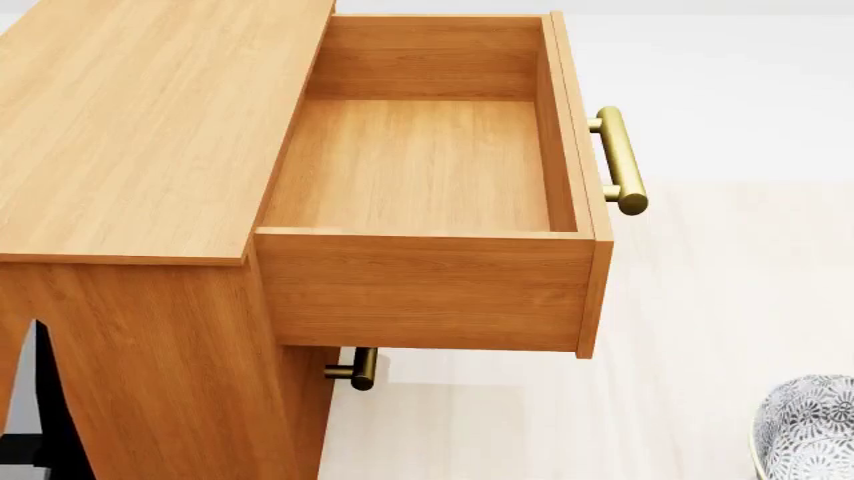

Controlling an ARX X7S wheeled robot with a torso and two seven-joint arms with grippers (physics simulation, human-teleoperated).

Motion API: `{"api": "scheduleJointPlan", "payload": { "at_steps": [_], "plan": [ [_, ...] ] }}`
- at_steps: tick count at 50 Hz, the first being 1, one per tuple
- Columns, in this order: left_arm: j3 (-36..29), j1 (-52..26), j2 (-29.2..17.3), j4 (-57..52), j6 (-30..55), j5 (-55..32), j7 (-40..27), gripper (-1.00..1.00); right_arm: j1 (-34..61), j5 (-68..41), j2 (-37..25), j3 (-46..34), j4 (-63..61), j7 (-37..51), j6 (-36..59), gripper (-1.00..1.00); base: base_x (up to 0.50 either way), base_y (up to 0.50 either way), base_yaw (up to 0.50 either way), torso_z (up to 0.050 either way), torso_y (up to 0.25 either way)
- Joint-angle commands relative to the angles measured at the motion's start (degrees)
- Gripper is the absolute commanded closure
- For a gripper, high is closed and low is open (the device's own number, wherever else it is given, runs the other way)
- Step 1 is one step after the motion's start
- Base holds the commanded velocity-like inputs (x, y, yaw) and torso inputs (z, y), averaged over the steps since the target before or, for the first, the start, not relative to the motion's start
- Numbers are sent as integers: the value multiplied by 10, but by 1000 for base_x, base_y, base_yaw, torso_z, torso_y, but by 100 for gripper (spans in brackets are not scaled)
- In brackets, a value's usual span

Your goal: Put the bowl on top of the cabinet.

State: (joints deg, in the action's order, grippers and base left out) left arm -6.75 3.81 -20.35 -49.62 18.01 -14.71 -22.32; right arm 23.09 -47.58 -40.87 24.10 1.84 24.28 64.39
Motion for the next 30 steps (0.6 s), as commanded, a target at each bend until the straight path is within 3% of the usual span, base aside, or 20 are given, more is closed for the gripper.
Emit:
{"api": "scheduleJointPlan", "payload": {
  "at_steps": [1, 30],
  "plan": [
    [-2, -1, -3, 1, 0, -1, -4, -100, -22, 22, 11, -16, 13, -18, -43, -100, 0, 0, 0, 0, 0],
    [-9, -2, -9, 16, -10, 1, -8, -100, -30, 30, 62, 15, 67, -42, -135, -100, 0, 0, 0, 0, 0]
  ]
}}
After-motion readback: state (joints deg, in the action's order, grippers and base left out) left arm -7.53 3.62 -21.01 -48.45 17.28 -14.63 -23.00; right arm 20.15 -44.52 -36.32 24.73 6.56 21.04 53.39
